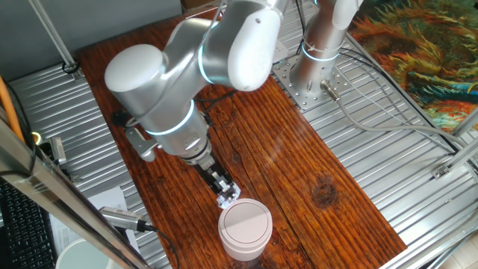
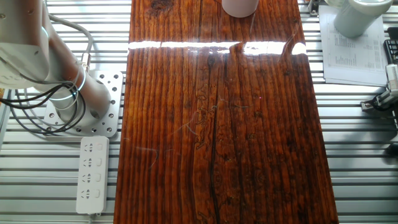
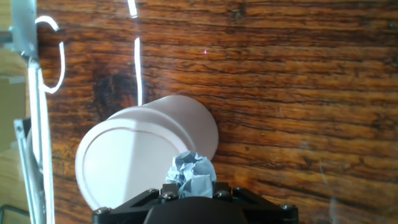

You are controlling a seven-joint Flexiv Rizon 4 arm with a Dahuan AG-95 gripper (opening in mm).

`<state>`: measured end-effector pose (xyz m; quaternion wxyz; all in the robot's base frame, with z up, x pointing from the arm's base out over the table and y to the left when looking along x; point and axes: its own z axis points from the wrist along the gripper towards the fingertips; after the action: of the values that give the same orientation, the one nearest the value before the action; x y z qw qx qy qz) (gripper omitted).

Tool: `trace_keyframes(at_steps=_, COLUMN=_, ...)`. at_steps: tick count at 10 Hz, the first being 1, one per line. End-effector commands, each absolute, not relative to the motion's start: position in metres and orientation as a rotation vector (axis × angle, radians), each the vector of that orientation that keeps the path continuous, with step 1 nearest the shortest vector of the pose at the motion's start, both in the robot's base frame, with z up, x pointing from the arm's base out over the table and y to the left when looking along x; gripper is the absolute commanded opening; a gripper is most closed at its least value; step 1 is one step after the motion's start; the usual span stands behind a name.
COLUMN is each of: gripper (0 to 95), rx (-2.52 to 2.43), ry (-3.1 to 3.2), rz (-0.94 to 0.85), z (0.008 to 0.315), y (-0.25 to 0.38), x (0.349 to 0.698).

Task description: Put the garbage in the trash can

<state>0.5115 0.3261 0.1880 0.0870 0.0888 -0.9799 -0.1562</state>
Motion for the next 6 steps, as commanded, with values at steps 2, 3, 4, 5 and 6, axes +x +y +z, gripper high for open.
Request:
trace_keyframes(at_steps=2, gripper=0.0, rx=0.205, ry=-2.918, rz=-0.456, z=0.185, y=0.343, x=0.508)
trace_keyframes(at_steps=3, gripper=0.0, rx=0.206, ry=-2.919, rz=-0.446, z=0.184, y=0.343, x=0.508)
trace_keyframes(at_steps=4, gripper=0.0, rx=0.211, ry=-2.921, rz=-0.440, z=0.182, y=0.341, x=0.507)
trace_keyframes(at_steps=5, gripper=0.0, rx=0.216, ry=-2.921, rz=-0.442, z=0.181, y=0.340, x=0.506)
trace_keyframes(at_steps=6, gripper=0.0, rx=0.233, ry=-2.923, rz=-0.465, z=0.177, y=0.337, x=0.504)
